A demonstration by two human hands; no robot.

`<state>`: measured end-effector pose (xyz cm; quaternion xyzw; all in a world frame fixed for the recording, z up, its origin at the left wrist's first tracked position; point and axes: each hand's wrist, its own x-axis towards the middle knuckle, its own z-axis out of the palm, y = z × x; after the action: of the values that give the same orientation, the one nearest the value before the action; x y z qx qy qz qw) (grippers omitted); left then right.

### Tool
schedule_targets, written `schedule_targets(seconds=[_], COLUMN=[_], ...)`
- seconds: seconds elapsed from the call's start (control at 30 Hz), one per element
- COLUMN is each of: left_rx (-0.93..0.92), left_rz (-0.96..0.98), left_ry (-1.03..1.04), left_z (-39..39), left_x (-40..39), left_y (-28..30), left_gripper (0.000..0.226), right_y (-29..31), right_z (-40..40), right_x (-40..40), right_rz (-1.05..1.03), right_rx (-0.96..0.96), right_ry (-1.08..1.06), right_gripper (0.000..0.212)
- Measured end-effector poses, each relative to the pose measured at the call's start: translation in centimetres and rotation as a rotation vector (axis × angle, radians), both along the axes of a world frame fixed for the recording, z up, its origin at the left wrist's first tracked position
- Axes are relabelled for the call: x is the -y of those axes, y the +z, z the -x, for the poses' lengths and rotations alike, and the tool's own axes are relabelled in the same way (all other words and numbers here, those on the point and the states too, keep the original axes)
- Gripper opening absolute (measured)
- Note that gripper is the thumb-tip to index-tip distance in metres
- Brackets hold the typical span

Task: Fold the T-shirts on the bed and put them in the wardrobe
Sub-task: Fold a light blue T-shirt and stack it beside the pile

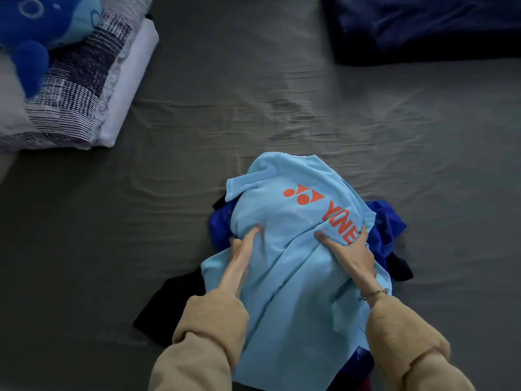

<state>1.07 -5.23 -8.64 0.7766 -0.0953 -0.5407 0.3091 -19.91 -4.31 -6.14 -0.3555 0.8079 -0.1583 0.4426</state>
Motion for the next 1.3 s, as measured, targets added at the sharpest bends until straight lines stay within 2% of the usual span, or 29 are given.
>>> schedule_targets(seconds=[0.1, 0.17, 0.3, 0.47, 0.53, 0.6, 0.7, 0.73, 0.8, 0.87, 0.93, 0.97, 1.0, 1.03, 1.1, 1.13, 1.23, 1.27, 1.3], left_rx=[-0.150, -0.180, -0.308, -0.414, -0.426, -0.308, 0.164, 0.319, 0.527, 0.487, 0.349, 0.348, 0.392, 0.473, 0.591, 0.594, 0.559, 0.578, 0.580], left_rz=[0.070, 0.100, 0.121, 0.121, 0.101, 0.094, 0.115, 0.087, -0.102, -0.318, -0.407, -0.425, -0.426, -0.421, -0.364, -0.313, -0.071, -0.054, -0.106], left_ry=[0.019, -0.007, -0.011, -0.079, -0.119, -0.157, -0.183, -0.186, -0.206, -0.226, -0.261, -0.294, -0.324, -0.329, -0.304, -0.290, -0.228, -0.253, -0.276], left_z=[1.3, 2.6, 4.1, 5.4, 5.3, 4.2, 1.7, 0.7, -0.8, -2.1, -2.6, -2.6, -2.7, -2.8, -2.8, -2.9, -2.4, -2.3, -2.2], left_x=[0.0, 0.1, 0.4, 0.6, 0.5, 0.4, -0.6, -1.1, -2.4, -3.7, -4.5, -4.8, -5.1, -5.3, -5.2, -5.0, -3.8, -3.6, -3.7], left_y=[-0.4, 0.1, 1.0, 1.7, 1.8, 1.2, 0.3, -0.1, -0.5, -0.6, -1.0, -1.3, -1.5, -1.8, -2.0, -1.9, -0.7, -0.5, -0.4], left_gripper=[0.048, 0.034, 0.026, 0.030, 0.032, 0.045, 0.047, 0.045, 0.053, 0.073, 0.089, 0.091, 0.087, 0.072, 0.026, 0.014, 0.016, 0.005, 0.019], right_y=[-0.2, 0.1, 0.9, 1.1, 1.0, 0.7, 0.4, 0.3, 0.1, -0.2, -0.4, -0.4, -0.4, -0.5, -0.5, -0.4, -0.3, -0.3, -0.3], right_z=[0.2, 0.4, 1.1, 2.2, 2.1, 1.4, 0.6, 0.5, 0.4, 0.2, 0.0, -0.1, -0.1, -0.2, -0.3, -0.4, -0.2, -0.1, 0.0], right_x=[0.0, -0.2, -0.8, -1.4, -1.4, -1.4, -1.2, -1.2, -1.3, -1.4, -1.5, -1.5, -1.5, -1.5, -1.5, -1.5, -1.5, -1.5, -1.6], right_rz=[0.014, 0.035, 0.084, 0.137, 0.126, 0.118, 0.099, 0.098, 0.112, 0.124, 0.134, 0.137, 0.139, 0.142, 0.145, 0.147, 0.148, 0.148, 0.149], right_rx=[0.056, 0.079, 0.126, 0.141, 0.109, 0.059, -0.028, -0.047, -0.064, -0.066, -0.067, -0.069, -0.072, -0.074, -0.071, -0.066, -0.045, -0.037, -0.034], right_ry=[-0.025, -0.044, -0.100, -0.179, -0.168, -0.131, -0.110, -0.114, -0.126, -0.128, -0.129, -0.127, -0.125, -0.123, -0.125, -0.127, -0.134, -0.131, -0.132], right_gripper=[0.130, 0.122, 0.116, 0.107, 0.112, 0.119, 0.121, 0.119, 0.117, 0.117, 0.117, 0.117, 0.116, 0.116, 0.116, 0.116, 0.114, 0.113, 0.111])
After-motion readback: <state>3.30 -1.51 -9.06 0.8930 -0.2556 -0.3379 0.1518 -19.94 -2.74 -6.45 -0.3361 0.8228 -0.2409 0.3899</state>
